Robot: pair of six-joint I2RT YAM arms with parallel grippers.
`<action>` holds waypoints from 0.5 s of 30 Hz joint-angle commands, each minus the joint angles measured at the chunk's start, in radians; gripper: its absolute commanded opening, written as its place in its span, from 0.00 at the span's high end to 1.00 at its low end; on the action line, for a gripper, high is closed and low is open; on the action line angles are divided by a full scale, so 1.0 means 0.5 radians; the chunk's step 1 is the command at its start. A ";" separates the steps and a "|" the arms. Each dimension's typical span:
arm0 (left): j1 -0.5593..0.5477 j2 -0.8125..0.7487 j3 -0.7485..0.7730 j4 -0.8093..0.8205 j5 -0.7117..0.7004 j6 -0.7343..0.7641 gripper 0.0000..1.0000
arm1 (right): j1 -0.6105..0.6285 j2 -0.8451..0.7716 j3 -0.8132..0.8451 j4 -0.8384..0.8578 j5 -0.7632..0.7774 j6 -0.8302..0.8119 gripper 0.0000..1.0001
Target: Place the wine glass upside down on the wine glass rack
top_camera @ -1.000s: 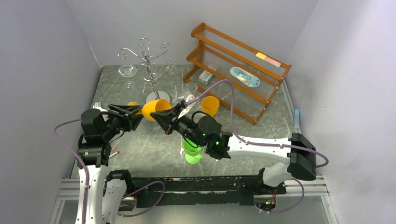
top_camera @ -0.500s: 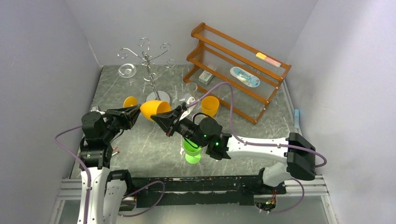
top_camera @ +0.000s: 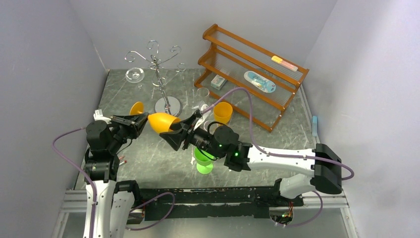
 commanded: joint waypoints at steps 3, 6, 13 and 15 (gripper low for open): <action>0.007 -0.045 0.049 0.070 -0.133 0.586 0.95 | -0.018 -0.222 -0.078 -0.258 0.107 0.167 0.39; 0.007 -0.015 0.082 0.211 -0.111 0.925 0.95 | -0.050 -0.282 -0.048 -0.426 0.131 0.255 0.34; 0.008 -0.111 0.041 0.708 0.304 1.679 0.95 | -0.245 -0.197 0.331 -0.901 -0.302 0.584 0.24; 0.007 -0.130 0.067 0.671 0.387 1.894 0.95 | -0.279 -0.156 0.422 -0.961 -0.467 0.677 0.24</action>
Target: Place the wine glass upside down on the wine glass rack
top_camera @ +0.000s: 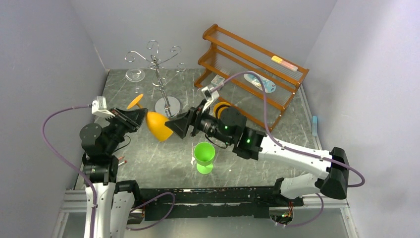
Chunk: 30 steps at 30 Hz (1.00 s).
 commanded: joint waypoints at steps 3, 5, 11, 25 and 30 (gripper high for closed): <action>0.005 -0.061 0.085 0.202 0.396 0.856 0.95 | -0.077 0.099 0.297 -0.288 -0.404 0.379 0.24; 0.002 -0.057 0.085 0.216 0.527 0.970 0.95 | -0.077 0.147 0.382 -0.307 -0.448 0.450 0.24; -0.021 -0.010 0.156 0.144 0.870 1.302 0.95 | -0.077 0.253 0.561 -0.338 -0.482 0.617 0.24; -0.042 -0.013 0.211 0.045 1.017 1.539 0.95 | -0.171 0.377 0.625 -0.370 -0.333 0.984 0.48; -0.047 -0.017 0.205 0.051 1.047 1.543 0.95 | -0.209 0.432 0.674 -0.439 -0.388 1.061 0.52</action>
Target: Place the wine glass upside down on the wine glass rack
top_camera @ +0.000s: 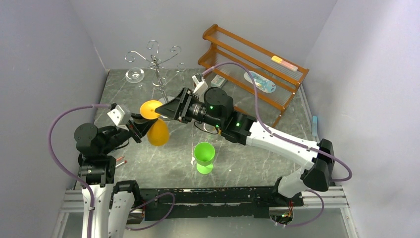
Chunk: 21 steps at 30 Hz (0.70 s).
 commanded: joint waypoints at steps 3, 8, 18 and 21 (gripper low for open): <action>-0.018 -0.027 0.034 0.015 0.075 0.083 0.95 | -0.045 0.089 0.064 -0.050 -0.076 0.142 0.55; -0.024 -0.037 0.024 0.021 0.056 0.063 0.95 | -0.068 0.105 0.041 0.014 -0.148 0.196 0.76; -0.024 -0.049 -0.005 0.093 -0.058 -0.204 0.51 | -0.148 0.033 -0.016 0.066 -0.055 0.270 1.00; -0.024 -0.051 -0.014 0.143 -0.092 -0.310 0.38 | -0.198 -0.009 -0.047 0.065 -0.005 0.289 1.00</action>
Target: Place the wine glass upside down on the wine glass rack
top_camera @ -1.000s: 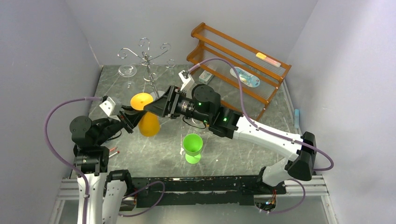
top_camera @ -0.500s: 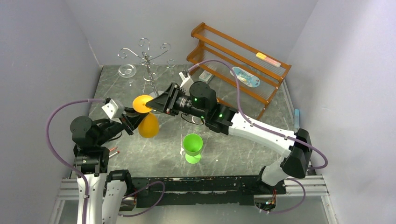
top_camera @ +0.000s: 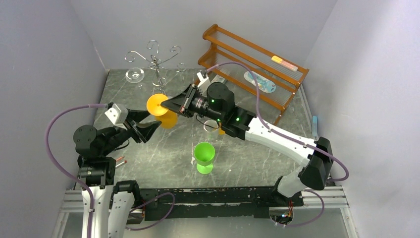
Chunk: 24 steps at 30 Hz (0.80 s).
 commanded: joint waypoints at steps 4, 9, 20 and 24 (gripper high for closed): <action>-0.009 -0.039 -0.057 0.357 -0.085 -0.536 0.29 | -0.116 -0.131 -0.090 0.000 0.151 0.034 1.00; -0.011 -0.004 -0.017 0.500 -0.328 -1.031 0.24 | -0.173 -0.178 -0.138 0.017 0.146 0.034 1.00; -0.010 0.360 0.263 0.167 -0.195 -1.770 0.28 | -0.200 -0.231 -0.183 -0.002 0.075 -0.044 1.00; -0.010 0.409 0.317 0.160 -0.119 -1.854 0.32 | -0.202 -0.218 -0.182 -0.002 0.054 -0.058 1.00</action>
